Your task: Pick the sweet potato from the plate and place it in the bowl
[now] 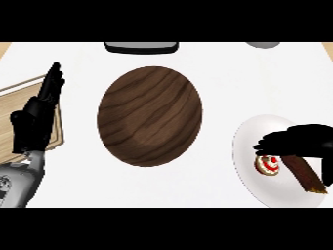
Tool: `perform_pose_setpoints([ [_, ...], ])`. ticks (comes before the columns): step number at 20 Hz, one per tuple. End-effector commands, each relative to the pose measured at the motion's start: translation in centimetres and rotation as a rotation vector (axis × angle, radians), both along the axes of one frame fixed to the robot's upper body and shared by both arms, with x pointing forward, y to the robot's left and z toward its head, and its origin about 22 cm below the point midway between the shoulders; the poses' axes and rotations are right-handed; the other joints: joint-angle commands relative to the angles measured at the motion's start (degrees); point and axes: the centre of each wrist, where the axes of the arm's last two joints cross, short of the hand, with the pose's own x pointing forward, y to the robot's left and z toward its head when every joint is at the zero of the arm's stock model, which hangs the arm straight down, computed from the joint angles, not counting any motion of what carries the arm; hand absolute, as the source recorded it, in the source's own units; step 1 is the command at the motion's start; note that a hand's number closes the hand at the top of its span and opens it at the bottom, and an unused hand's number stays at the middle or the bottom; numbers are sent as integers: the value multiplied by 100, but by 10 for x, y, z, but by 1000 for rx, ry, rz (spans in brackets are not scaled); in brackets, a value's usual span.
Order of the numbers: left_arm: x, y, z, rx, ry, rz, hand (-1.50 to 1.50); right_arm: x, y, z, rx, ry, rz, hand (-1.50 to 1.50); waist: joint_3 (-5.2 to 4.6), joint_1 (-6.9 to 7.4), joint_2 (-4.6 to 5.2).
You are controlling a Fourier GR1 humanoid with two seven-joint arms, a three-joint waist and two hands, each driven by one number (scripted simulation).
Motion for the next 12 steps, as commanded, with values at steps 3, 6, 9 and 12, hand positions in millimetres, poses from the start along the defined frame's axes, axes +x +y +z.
perform_pose_setpoints([
  [3,-6,7,7,19,-1,2,0,4,-3,-21,30,121,48,-150,0,-53,-17],
  [6,4,4,-1,-7,1,13,0,12,8,-23,5,77,130,150,-1,-61,-9],
  [9,-7,1,-10,-11,1,11,0,7,20,-43,59,47,164,150,1,-39,-9],
  [12,-1,-1,-15,-1,-5,13,0,7,22,-36,94,56,168,150,-3,-96,-15],
])
